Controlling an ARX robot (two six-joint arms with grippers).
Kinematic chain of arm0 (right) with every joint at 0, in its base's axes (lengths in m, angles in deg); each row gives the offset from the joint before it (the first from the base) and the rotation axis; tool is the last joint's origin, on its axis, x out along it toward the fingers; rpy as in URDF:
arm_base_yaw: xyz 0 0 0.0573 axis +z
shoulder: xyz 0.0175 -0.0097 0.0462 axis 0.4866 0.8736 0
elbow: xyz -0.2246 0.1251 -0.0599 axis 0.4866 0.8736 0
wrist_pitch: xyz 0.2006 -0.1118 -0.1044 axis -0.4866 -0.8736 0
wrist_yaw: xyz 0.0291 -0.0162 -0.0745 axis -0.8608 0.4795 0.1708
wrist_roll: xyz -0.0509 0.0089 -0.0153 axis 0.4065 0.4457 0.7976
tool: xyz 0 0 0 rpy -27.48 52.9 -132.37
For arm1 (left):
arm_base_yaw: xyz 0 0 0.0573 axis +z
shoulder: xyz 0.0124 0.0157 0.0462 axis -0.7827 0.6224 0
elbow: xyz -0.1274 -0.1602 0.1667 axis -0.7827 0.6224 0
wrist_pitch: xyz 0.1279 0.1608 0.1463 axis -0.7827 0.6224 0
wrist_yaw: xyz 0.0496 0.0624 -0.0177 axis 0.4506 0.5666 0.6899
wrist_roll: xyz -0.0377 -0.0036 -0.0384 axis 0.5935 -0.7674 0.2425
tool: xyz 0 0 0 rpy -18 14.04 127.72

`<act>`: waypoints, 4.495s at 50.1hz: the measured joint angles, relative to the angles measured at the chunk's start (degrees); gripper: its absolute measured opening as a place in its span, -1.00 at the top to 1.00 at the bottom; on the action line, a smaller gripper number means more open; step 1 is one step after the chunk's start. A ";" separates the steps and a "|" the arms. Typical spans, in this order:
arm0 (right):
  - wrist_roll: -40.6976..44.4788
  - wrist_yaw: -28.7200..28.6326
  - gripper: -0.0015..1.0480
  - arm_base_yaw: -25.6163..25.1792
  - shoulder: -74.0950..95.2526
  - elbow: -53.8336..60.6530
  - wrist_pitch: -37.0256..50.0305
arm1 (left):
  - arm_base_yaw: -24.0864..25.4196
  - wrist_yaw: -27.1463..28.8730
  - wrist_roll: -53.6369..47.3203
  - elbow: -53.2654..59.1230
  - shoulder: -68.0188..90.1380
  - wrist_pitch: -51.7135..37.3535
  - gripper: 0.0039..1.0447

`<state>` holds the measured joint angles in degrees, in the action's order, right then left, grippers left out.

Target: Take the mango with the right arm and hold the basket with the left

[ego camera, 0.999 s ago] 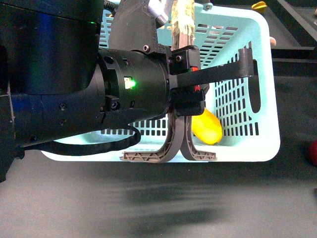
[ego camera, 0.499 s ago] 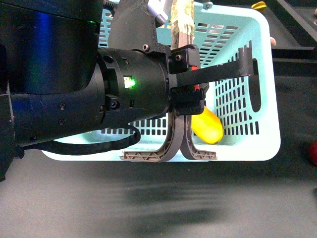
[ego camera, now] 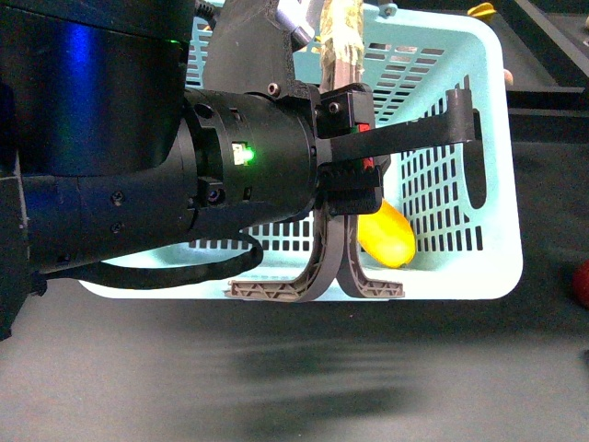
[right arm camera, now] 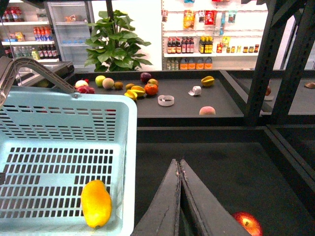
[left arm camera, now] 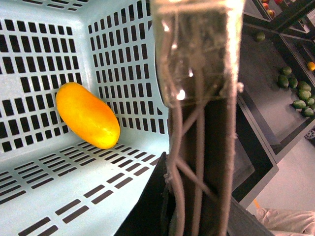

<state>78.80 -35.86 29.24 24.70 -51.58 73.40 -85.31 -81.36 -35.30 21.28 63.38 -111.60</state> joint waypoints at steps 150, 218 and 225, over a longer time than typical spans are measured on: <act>0.11 -0.15 -0.84 0.00 -11.32 -0.04 -11.74 | 10.93 49.22 55.10 -6.71 1.36 14.16 -0.89; 0.11 -0.13 -0.84 0.00 -11.34 -0.04 -11.74 | 33.59 10.91 -26.58 38.40 -57.90 0.66 0.93; 0.11 -0.13 -0.84 0.00 -11.34 -0.04 -11.74 | 33.66 10.95 -26.75 38.51 -63.69 5.81 0.93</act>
<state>78.90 -35.99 29.24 13.35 -51.62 61.66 -51.65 -70.41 -62.05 59.80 -0.31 -105.78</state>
